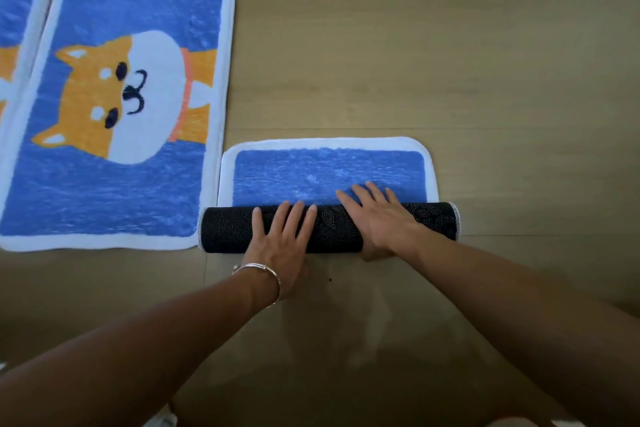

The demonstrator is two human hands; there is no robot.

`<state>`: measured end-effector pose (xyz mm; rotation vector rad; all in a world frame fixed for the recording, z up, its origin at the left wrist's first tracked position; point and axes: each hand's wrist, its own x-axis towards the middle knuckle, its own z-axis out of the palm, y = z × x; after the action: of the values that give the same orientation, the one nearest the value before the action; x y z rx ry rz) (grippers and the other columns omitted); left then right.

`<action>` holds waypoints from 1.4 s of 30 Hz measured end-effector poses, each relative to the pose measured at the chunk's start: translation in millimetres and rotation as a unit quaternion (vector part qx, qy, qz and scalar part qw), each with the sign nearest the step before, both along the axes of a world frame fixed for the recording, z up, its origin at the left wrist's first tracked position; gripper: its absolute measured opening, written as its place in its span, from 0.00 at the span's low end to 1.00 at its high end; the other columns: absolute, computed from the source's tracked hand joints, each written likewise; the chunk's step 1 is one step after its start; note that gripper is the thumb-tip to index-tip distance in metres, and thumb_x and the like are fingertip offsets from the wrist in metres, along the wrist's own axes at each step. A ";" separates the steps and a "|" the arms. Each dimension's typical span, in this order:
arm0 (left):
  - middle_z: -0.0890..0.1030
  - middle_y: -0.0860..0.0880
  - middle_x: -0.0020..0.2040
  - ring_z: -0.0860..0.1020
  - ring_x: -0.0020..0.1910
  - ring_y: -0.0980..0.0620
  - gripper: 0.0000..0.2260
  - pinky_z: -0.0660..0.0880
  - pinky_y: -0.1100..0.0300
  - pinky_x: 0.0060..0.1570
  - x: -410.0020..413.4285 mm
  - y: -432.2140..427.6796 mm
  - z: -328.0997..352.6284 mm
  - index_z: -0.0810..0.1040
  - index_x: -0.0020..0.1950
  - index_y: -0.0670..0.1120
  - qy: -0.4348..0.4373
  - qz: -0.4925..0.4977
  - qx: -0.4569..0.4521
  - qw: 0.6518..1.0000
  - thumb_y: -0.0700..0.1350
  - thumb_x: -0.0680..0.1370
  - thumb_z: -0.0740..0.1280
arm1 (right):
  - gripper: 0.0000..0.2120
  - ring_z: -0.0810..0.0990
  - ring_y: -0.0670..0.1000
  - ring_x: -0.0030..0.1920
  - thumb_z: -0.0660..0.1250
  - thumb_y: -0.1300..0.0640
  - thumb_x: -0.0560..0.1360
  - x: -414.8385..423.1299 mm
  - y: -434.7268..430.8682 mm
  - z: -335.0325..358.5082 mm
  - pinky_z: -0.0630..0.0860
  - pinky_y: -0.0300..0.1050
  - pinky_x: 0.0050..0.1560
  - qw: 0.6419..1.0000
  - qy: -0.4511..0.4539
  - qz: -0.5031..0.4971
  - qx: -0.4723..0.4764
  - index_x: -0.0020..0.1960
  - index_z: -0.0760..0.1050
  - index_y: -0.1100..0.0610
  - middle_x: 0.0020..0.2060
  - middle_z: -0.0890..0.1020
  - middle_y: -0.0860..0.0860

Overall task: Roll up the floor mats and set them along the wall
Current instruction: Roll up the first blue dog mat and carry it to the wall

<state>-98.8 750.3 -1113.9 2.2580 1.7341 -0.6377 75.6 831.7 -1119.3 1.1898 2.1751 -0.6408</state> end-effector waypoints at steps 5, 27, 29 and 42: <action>0.43 0.45 0.77 0.45 0.76 0.44 0.46 0.48 0.36 0.69 3.6 22.8 -9.1 0.31 0.74 0.44 0.054 -0.007 -0.037 0.998 0.59 0.75 0.62 | 0.50 0.47 0.60 0.76 0.69 0.54 0.70 8.6 -14.5 1.2 0.46 0.61 0.73 0.992 0.048 0.039 0.111 0.77 0.36 0.53 0.76 0.51 0.57; 0.67 0.45 0.68 0.69 0.65 0.43 0.56 0.63 0.37 0.64 -8.6 56.7 -8.5 0.44 0.75 0.50 0.034 -0.069 0.091 0.993 0.59 0.59 0.77 | 0.37 0.63 0.58 0.68 0.65 0.55 0.74 3.4 22.6 0.9 0.55 0.55 0.71 0.990 0.059 -0.019 0.123 0.77 0.48 0.53 0.69 0.64 0.54; 0.62 0.45 0.70 0.65 0.67 0.43 0.52 0.59 0.38 0.66 -1.1 62.1 -6.0 0.39 0.76 0.50 0.042 -0.035 0.062 0.997 0.58 0.67 0.73 | 0.38 0.65 0.58 0.67 0.67 0.53 0.73 0.7 30.3 5.3 0.57 0.53 0.69 0.993 0.050 -0.014 0.103 0.76 0.49 0.52 0.68 0.66 0.55; 0.74 0.45 0.53 0.76 0.51 0.43 0.30 0.71 0.51 0.47 11.5 51.7 0.5 0.62 0.64 0.48 0.008 -0.004 -0.038 0.999 0.51 0.67 0.70 | 0.38 0.68 0.56 0.67 0.69 0.48 0.69 6.8 17.9 13.4 0.64 0.52 0.64 0.998 0.042 -0.003 -0.045 0.74 0.56 0.51 0.67 0.69 0.53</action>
<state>-87.3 802.0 -1113.4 2.2157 1.6786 -0.7146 82.5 849.6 -1105.9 1.1413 2.1875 -0.7963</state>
